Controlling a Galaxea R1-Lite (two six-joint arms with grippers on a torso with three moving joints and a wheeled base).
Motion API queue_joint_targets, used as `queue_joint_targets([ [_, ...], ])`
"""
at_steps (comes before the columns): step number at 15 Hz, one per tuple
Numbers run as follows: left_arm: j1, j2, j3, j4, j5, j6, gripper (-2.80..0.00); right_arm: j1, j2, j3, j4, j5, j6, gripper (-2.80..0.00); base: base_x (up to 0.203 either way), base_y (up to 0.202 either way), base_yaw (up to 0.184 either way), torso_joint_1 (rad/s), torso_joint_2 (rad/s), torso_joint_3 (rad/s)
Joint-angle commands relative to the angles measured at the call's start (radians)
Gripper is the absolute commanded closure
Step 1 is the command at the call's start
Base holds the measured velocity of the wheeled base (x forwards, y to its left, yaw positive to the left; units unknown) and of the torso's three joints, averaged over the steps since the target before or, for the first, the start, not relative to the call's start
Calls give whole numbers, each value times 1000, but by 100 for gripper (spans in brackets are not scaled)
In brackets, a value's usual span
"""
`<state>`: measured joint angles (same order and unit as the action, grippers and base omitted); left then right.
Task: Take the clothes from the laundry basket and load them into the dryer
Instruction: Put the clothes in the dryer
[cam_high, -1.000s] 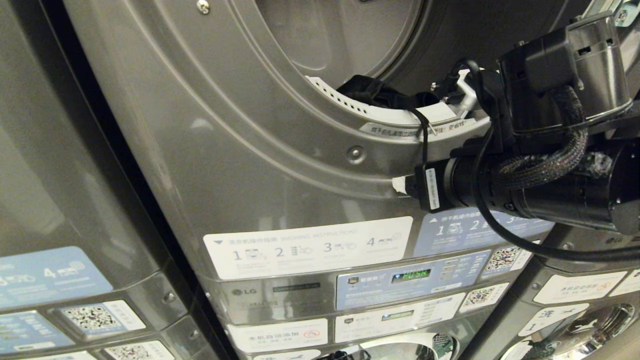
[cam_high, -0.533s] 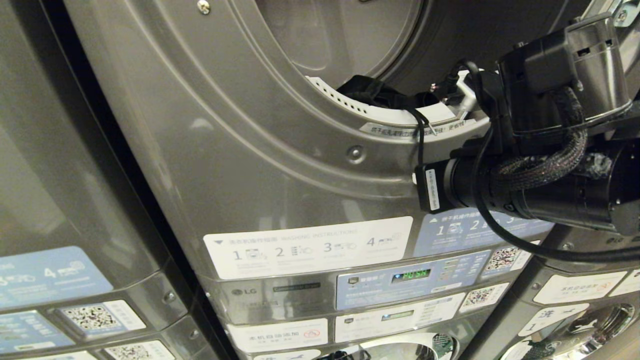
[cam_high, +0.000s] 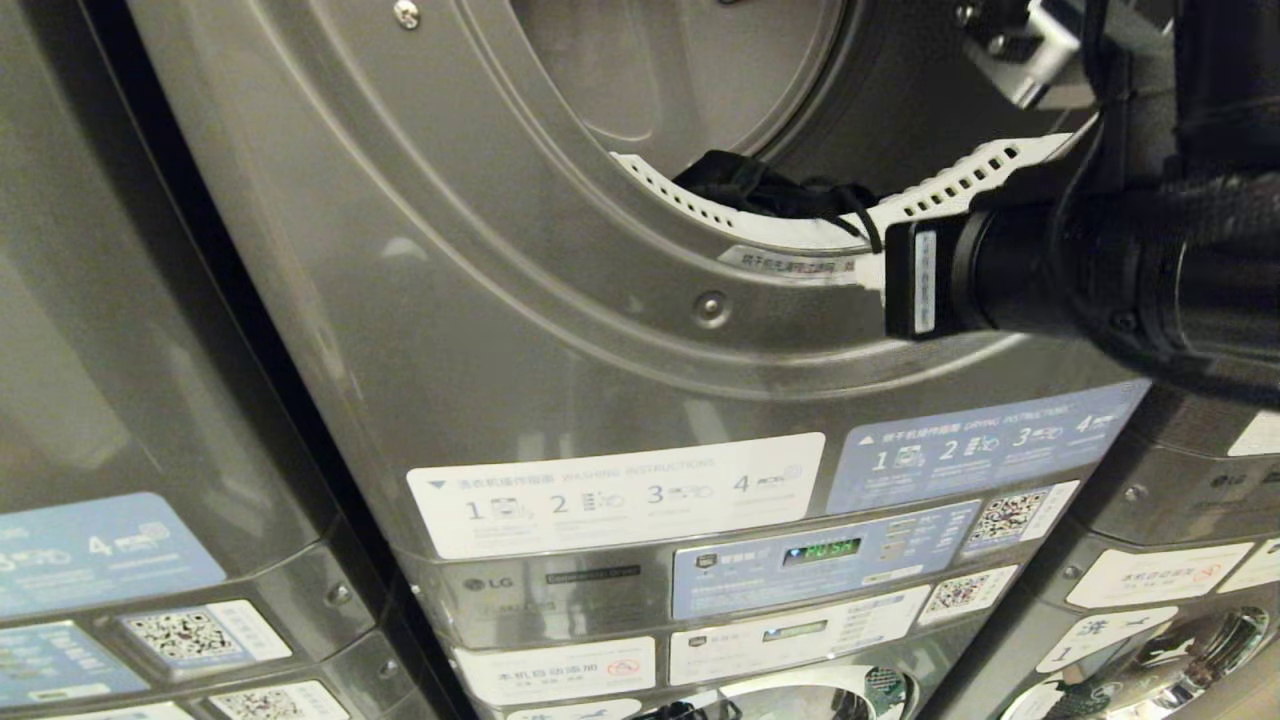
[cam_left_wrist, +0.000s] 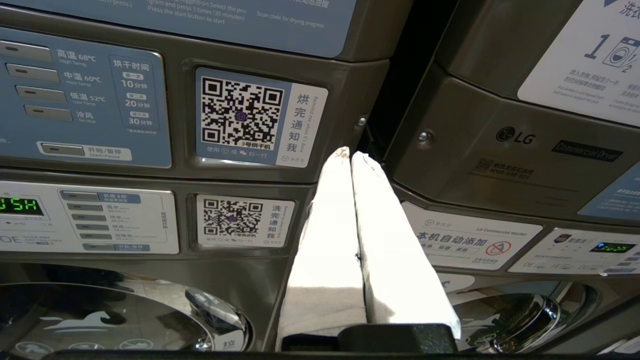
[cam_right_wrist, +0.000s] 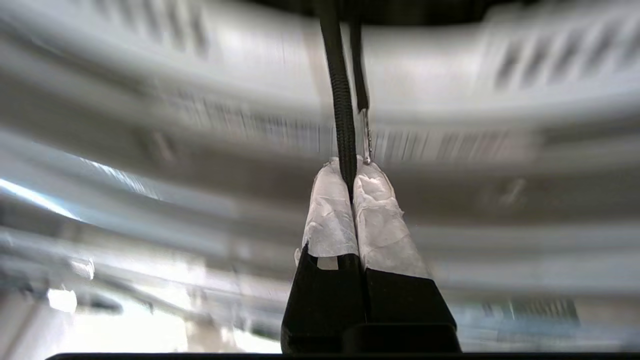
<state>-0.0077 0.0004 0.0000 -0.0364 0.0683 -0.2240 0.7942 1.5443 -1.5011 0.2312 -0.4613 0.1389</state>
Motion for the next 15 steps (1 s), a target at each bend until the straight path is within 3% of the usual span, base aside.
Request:
queue_joint_targets([
  [1, 0, 0, 29, 0, 1, -1, 0, -4, 23, -78, 0, -4, -11, 0, 0, 0, 0, 0, 0, 0],
  [4, 0, 0, 30, 0, 1, -3, 0, -24, 127, -235, -2, -5, -45, 0, 0, 0, 0, 0, 0, 0],
  [8, 0, 0, 29, -2, 1, -3, 0, -111, 325, -445, -20, 0, -101, 0, 0, 0, 0, 0, 0, 0],
  [12, 0, 0, 31, -2, 1, -3, 0, -209, 431, -459, -205, 62, -182, 0, 0, 0, 0, 0, 0, 0],
  [13, 0, 0, 30, -1, 1, -5, 0, -210, 430, -459, -207, 64, -182, -280, 0, 0, 0, 0, 0, 0],
  [15, 0, 0, 29, -2, 1, -5, 0, -211, 422, -458, -207, 64, -182, -280, 0, 0, 0, 0, 0, 0],
])
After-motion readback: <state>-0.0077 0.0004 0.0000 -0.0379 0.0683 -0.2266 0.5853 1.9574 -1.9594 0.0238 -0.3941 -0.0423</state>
